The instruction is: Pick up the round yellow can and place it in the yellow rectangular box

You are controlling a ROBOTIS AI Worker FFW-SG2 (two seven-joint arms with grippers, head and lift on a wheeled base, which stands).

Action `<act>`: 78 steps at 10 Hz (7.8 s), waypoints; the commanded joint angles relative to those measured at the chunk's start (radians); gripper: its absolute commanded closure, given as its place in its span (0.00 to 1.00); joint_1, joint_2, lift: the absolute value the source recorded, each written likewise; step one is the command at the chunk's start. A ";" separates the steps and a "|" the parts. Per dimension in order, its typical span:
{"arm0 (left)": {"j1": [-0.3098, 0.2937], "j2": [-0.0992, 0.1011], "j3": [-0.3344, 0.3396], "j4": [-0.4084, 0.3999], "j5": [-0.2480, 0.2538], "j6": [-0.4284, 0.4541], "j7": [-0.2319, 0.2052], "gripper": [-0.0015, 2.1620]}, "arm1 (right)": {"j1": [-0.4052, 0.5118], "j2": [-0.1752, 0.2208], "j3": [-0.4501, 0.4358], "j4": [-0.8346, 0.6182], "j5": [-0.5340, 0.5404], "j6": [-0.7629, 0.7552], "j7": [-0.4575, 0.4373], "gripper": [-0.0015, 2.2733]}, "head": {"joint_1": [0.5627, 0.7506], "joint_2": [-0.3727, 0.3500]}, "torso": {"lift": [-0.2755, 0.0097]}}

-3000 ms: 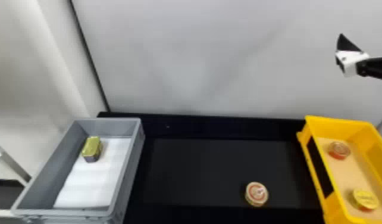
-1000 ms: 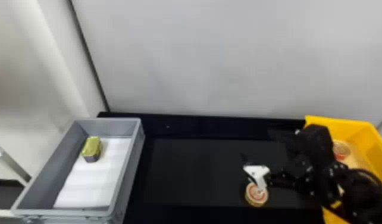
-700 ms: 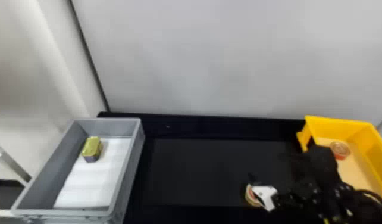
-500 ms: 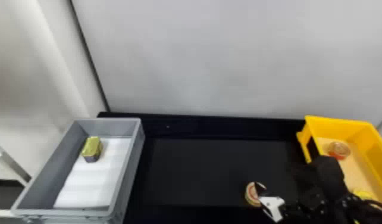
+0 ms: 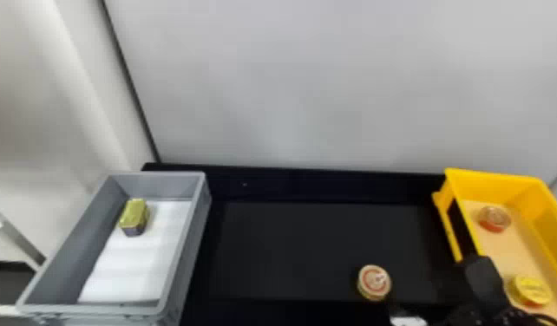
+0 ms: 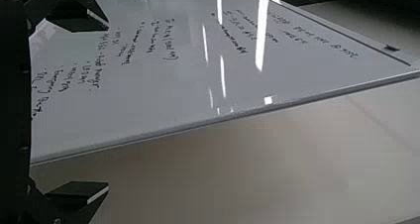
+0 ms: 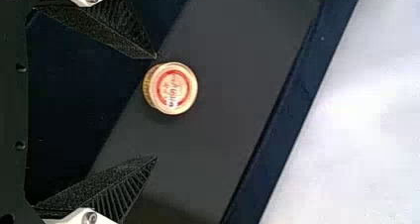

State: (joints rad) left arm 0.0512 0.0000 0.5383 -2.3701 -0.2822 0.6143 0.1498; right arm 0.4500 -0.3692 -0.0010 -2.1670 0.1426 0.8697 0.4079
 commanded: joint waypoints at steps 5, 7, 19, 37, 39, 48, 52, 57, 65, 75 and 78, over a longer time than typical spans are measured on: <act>-0.001 -0.003 -0.010 0.000 0.000 0.000 0.001 0.06 | -0.111 0.012 0.081 0.076 0.002 0.010 0.034 0.01 | 0.70 0.53 | 0.73; 0.001 -0.003 -0.009 0.000 0.000 0.000 0.001 0.06 | -0.134 0.041 0.075 0.147 0.002 -0.003 0.048 0.01 | 0.70 0.53 | 0.73; 0.002 -0.003 -0.018 -0.004 0.000 0.000 0.001 0.06 | -0.286 0.088 0.096 0.417 0.005 -0.127 0.071 0.01 | 0.70 0.53 | 0.73; 0.001 -0.003 -0.013 -0.001 -0.002 -0.002 0.004 0.06 | -0.297 0.116 0.087 0.464 0.014 -0.181 0.079 0.30 | 0.70 0.53 | 0.73; 0.002 -0.003 -0.013 -0.001 -0.002 -0.002 0.004 0.06 | -0.290 0.118 0.082 0.409 0.014 -0.181 0.074 0.30 | 0.70 0.53 | 0.73; 0.002 -0.003 -0.026 -0.004 -0.002 -0.005 0.004 0.06 | -0.289 0.128 -0.079 0.032 0.169 -0.193 -0.023 0.30 | 0.70 0.53 | 0.73; 0.006 -0.003 -0.027 -0.004 0.000 -0.002 0.002 0.06 | -0.286 0.131 -0.284 -0.031 0.253 -0.199 -0.023 0.30 | 0.70 0.53 | 0.73; 0.006 -0.003 -0.024 -0.006 0.000 -0.002 0.001 0.06 | -0.238 0.202 -0.471 0.038 0.250 -0.257 -0.090 0.29 | 0.70 0.53 | 0.73; 0.007 -0.003 -0.012 -0.011 0.000 -0.002 -0.002 0.06 | -0.192 0.242 -0.533 0.246 0.138 -0.270 -0.150 0.29 | 0.70 0.53 | 0.73; 0.002 -0.003 -0.044 -0.001 -0.002 0.001 -0.001 0.06 | -0.405 0.151 -0.447 0.578 0.111 -0.306 -0.155 0.29 | 0.70 0.53 | 0.73; 0.004 -0.003 -0.041 -0.001 -0.003 0.001 0.001 0.06 | -0.402 0.153 -0.450 0.572 0.091 -0.290 -0.175 0.13 | 0.70 0.53 | 0.73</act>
State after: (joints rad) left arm 0.0548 0.0000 0.4955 -2.3714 -0.2851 0.6155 0.1503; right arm 0.0457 -0.2179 -0.4498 -1.5902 0.2404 0.5695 0.2386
